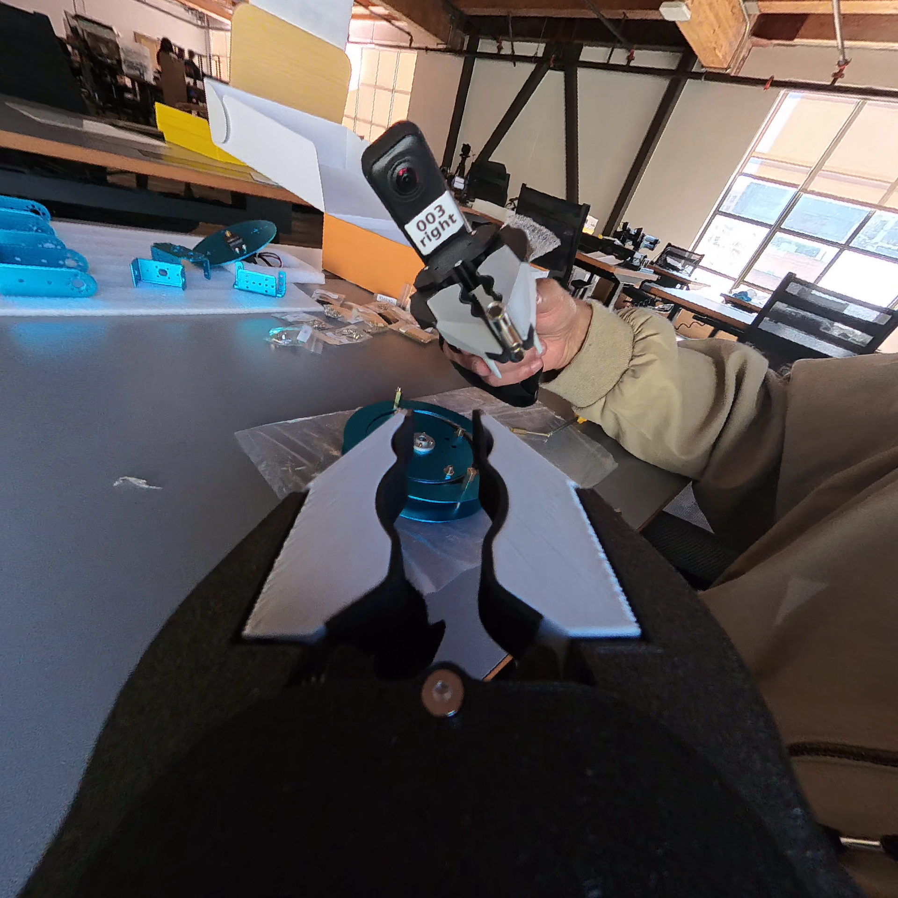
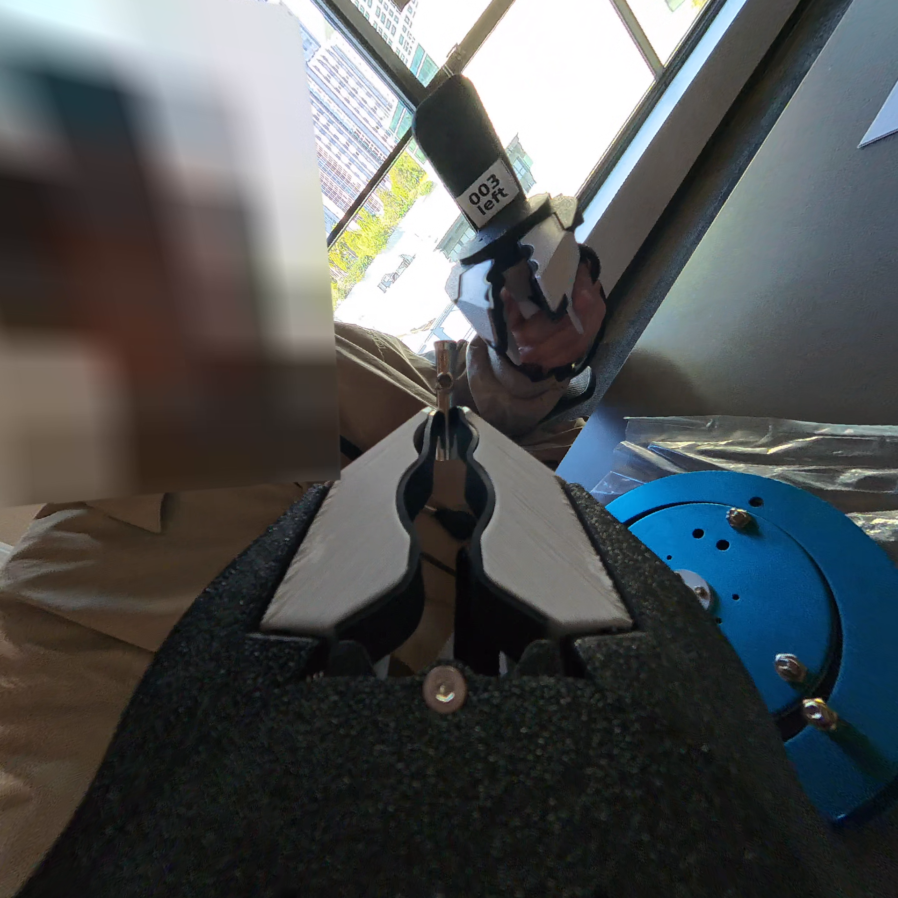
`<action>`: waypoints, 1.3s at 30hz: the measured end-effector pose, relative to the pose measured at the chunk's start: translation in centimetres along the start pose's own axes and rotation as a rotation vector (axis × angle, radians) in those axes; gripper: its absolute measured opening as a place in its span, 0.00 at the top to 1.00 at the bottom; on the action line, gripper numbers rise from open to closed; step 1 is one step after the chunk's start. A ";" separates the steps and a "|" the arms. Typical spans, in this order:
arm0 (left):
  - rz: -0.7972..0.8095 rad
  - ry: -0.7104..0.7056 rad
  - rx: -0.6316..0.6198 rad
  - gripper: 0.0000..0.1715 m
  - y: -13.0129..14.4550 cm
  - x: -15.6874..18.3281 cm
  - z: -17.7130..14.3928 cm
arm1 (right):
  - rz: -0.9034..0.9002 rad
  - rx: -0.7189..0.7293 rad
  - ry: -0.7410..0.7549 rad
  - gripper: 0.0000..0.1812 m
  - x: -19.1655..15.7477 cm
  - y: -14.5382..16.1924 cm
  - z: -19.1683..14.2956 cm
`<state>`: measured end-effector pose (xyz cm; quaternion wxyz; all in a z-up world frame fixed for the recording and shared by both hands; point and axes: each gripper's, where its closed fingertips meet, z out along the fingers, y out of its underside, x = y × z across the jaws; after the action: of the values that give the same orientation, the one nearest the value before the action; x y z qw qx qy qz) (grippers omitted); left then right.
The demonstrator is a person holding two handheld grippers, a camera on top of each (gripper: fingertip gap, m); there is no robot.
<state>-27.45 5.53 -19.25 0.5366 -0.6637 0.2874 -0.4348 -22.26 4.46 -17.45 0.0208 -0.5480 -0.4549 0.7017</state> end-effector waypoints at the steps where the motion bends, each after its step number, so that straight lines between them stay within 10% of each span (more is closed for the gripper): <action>1: -0.011 -0.002 -0.009 0.87 0.3 -0.1 0.2 | 0.008 0.002 -0.011 0.97 -0.1 0.0 0.0; 9: -0.113 0.052 0.025 0.87 0.2 0.3 0.7 | 0.023 -0.010 -0.003 0.97 0.5 0.4 0.2; 18: -0.069 -0.044 -0.111 0.87 3.1 -1.4 1.5 | -0.437 -0.572 0.651 0.97 5.3 4.8 -2.2; 39: 0.069 0.020 -0.184 0.95 5.7 1.9 4.5 | -0.519 -0.825 0.821 0.96 6.5 6.5 -1.7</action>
<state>-22.13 4.55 -24.42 0.4852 -0.6956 0.3542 -0.3942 -20.52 5.13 -26.62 0.1502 -0.6071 -0.7608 0.1736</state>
